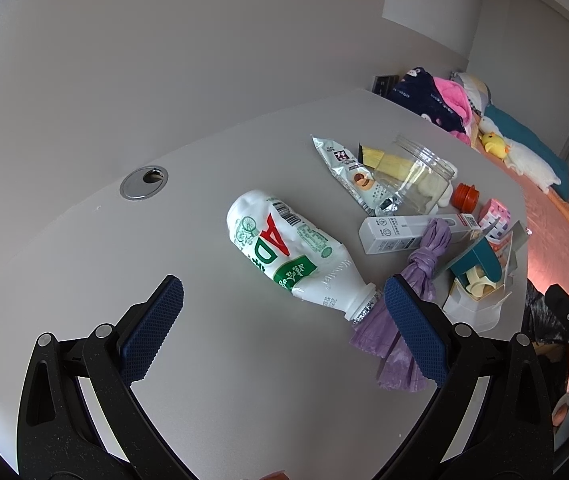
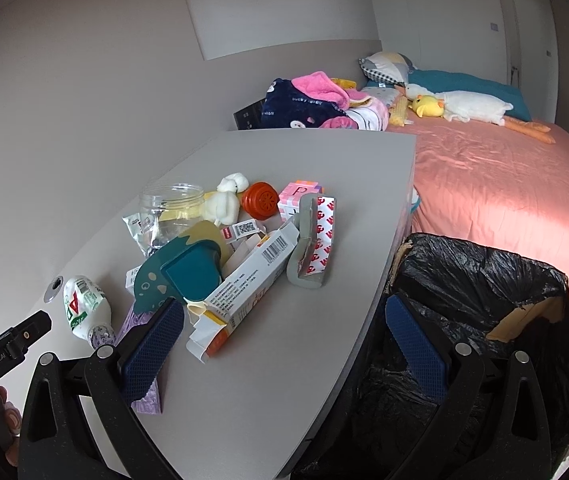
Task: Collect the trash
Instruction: 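Close the left gripper on the white AD milk bottle while the right gripper grasps a grey box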
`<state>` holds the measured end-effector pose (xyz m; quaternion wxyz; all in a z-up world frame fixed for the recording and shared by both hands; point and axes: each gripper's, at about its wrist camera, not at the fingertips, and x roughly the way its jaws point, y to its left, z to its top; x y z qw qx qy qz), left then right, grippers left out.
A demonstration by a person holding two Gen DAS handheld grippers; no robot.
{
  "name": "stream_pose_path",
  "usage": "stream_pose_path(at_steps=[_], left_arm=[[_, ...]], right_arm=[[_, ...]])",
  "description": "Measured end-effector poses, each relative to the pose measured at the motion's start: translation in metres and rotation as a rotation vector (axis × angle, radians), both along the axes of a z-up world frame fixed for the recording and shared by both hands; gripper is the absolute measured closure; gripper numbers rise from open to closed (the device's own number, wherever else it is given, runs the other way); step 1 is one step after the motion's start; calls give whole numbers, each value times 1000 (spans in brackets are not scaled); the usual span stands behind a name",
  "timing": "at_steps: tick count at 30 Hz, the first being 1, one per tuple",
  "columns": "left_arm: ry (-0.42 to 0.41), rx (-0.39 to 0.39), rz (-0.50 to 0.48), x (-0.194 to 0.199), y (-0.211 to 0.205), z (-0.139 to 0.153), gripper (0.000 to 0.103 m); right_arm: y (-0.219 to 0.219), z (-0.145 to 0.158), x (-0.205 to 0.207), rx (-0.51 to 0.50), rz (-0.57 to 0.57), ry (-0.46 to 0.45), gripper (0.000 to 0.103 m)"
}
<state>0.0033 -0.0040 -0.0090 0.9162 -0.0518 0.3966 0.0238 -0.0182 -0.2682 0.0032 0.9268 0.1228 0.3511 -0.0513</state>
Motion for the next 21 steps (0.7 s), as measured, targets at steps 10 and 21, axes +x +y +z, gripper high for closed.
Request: stream_pose_path(at_steps=[10,21], left_arm=[[63,-33,11,31,3,-15,6],[108,-56,34,59,15,-33,6]], right_arm=[[-15,-13,26,25,-24,25,3],[-29,-29,48,0,-32,70,7]])
